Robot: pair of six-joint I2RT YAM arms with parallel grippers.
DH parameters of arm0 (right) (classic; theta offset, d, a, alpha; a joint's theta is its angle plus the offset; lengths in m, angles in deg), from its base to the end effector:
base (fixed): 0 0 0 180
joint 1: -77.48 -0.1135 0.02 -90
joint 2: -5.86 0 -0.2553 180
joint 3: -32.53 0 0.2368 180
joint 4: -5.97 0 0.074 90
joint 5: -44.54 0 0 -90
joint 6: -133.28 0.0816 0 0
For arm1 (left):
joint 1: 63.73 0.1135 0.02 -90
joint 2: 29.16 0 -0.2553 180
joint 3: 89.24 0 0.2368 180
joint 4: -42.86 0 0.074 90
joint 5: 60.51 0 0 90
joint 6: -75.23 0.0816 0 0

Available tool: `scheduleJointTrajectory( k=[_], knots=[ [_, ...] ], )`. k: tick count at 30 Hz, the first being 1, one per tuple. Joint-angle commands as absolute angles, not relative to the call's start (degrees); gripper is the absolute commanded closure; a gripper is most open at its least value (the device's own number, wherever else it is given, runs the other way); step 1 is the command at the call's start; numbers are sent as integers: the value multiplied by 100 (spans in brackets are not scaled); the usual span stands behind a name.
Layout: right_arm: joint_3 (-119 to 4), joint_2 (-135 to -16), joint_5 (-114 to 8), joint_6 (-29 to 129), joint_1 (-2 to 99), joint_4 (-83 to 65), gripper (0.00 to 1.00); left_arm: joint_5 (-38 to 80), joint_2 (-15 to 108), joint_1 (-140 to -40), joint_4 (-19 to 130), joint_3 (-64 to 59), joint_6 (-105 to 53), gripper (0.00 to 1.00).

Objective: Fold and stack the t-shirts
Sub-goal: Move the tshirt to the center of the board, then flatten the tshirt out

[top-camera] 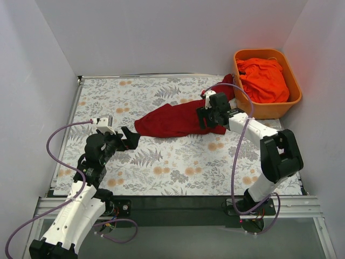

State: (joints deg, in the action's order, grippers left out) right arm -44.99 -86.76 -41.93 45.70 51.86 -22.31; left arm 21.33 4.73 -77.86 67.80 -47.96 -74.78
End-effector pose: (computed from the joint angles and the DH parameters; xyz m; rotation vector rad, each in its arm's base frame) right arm 0.3387 0.1569 0.2001 -0.4387 2.2910 0.1737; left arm 0.1819 -0.0577 0.2396 -0.6841 1.8849 -0.9982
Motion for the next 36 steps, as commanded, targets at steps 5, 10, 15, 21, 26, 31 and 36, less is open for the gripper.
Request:
scheduleJointTrajectory(
  k=[5, 10, 15, 21, 26, 31, 36],
  knots=[
    [-4771, -9607, -4976, 4355, 5314, -2294, 36, 2132, 476, -7823, 6853, -4644, -7418, 4],
    [-5034, -10092, -5503, 4363, 5270, -2452, 61, 2123, 459, -7823, 6861, -4635, -7401, 4],
    [-5131, -10172, -6240, 4994, 4735, -2611, 99, 2123, 441, -7823, 6862, -4635, -7401, 4],
    [-6112, -10075, -6699, 5883, 3216, -2672, 99, 2132, 432, -7823, 6888, -4627, -7392, 5],
    [-6985, -9891, -6132, 6139, 3090, -2839, 99, 2237, 362, -7823, 6932, -4644, -7392, 5],
    [-6803, -9811, -5680, 6270, 3932, -2839, 99, 2264, 388, -7823, 6949, -4644, -7409, 5],
    [-6266, -9969, -5934, 6288, 4732, -2830, 79, 2036, 686, -7823, 6941, -4635, -7523, 5]
  ],
)
